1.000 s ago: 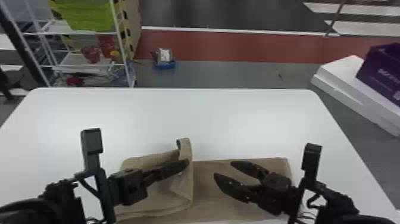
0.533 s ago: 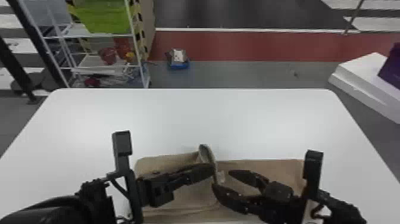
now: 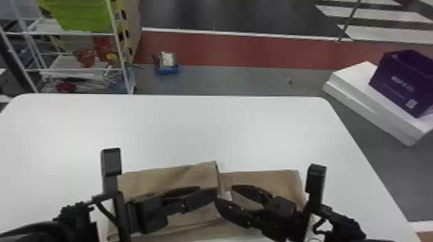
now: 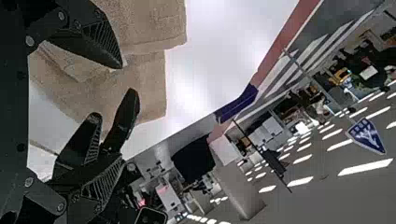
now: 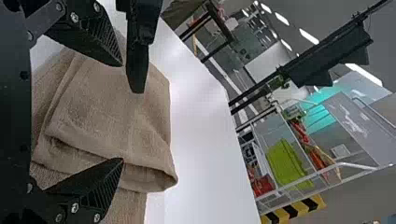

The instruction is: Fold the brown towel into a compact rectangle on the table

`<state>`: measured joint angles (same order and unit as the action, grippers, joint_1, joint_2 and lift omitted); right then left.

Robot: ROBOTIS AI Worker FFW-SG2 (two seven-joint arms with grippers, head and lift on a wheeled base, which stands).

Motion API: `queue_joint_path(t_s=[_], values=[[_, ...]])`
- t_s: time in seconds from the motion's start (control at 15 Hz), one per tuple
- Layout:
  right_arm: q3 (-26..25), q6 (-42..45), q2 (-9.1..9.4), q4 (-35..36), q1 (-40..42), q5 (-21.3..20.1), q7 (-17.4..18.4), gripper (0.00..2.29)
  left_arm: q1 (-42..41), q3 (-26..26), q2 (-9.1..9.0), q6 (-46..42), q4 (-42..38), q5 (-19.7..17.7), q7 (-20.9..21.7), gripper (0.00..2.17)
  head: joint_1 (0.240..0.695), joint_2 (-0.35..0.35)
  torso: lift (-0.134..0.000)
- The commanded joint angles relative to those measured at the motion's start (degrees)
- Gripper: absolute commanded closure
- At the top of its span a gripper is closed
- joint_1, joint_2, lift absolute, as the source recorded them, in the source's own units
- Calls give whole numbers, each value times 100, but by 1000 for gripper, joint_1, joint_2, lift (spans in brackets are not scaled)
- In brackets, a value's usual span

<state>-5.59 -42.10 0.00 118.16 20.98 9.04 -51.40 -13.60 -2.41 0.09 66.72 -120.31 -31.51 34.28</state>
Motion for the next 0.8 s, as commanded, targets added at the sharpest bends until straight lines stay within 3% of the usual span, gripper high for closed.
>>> queue_joint_path(t_s=[0.0,0.33,0.6,0.73], values=[[-91,-75,5,-135,-173,-25,69,218,-108,-392,-24,-49,-80,13,70,262,695,-110,-124],[401,-128,5,-407,-411,-482,561,323,-504,-893,-24,-31,-449,-49,387,262,695,-45,-124],[744,-585,5,32,-235,-913,833,437,-556,-1148,-24,-14,-458,-181,528,262,695,23,-124],[708,-673,5,322,-129,-922,921,441,-565,-1288,-24,4,-458,-312,633,262,695,37,-124]])
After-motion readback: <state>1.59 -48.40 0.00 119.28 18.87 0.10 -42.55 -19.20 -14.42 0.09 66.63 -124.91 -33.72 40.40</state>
